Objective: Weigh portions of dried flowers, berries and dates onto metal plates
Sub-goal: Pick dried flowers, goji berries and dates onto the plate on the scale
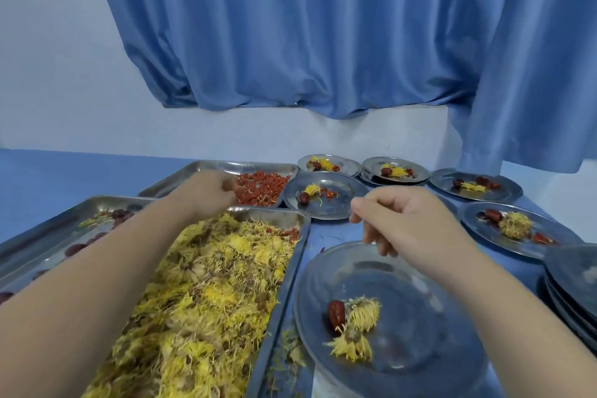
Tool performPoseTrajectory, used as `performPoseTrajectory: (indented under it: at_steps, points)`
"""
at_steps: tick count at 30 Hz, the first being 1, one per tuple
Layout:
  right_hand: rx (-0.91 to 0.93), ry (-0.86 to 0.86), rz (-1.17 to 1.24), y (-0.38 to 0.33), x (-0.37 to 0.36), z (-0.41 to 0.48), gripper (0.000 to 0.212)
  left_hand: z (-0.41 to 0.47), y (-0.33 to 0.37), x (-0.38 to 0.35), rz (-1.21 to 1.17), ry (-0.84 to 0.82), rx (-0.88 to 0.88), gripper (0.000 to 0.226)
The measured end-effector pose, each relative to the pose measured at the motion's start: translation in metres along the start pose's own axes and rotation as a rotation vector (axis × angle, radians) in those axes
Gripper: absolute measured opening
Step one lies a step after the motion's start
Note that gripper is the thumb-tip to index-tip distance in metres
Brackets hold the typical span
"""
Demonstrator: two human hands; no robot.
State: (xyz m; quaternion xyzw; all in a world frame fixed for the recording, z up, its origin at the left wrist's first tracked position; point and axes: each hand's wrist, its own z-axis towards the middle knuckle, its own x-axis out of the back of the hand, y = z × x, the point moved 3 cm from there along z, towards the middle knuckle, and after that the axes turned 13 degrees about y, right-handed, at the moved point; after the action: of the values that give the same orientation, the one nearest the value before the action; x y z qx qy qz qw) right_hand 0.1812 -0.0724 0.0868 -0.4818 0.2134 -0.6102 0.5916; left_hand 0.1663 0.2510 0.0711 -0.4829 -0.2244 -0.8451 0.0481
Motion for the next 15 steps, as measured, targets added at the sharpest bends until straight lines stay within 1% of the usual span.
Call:
performPoseTrajectory:
  at_steps: [4, 9, 12, 15]
  points:
    - [-0.054, -0.008, -0.077, 0.026, 0.002, 0.019, 0.023, 0.034, -0.012, -0.027, -0.001, -0.04, 0.057, 0.019]
    - [-0.066, -0.015, -0.136, 0.047, 0.006, 0.026, 0.025, 0.064, -0.001, -0.075, 0.031, -0.167, 0.03, 0.029]
    - [-0.042, -0.002, -0.16, 0.05, 0.009, 0.031, 0.028, 0.083, 0.003, -0.098, 0.114, -0.227, 0.011, 0.032]
    - [-0.003, 0.018, -0.167, 0.048, 0.01, 0.032, 0.029, 0.096, 0.002, -0.114, 0.246, -0.279, 0.005, 0.036]
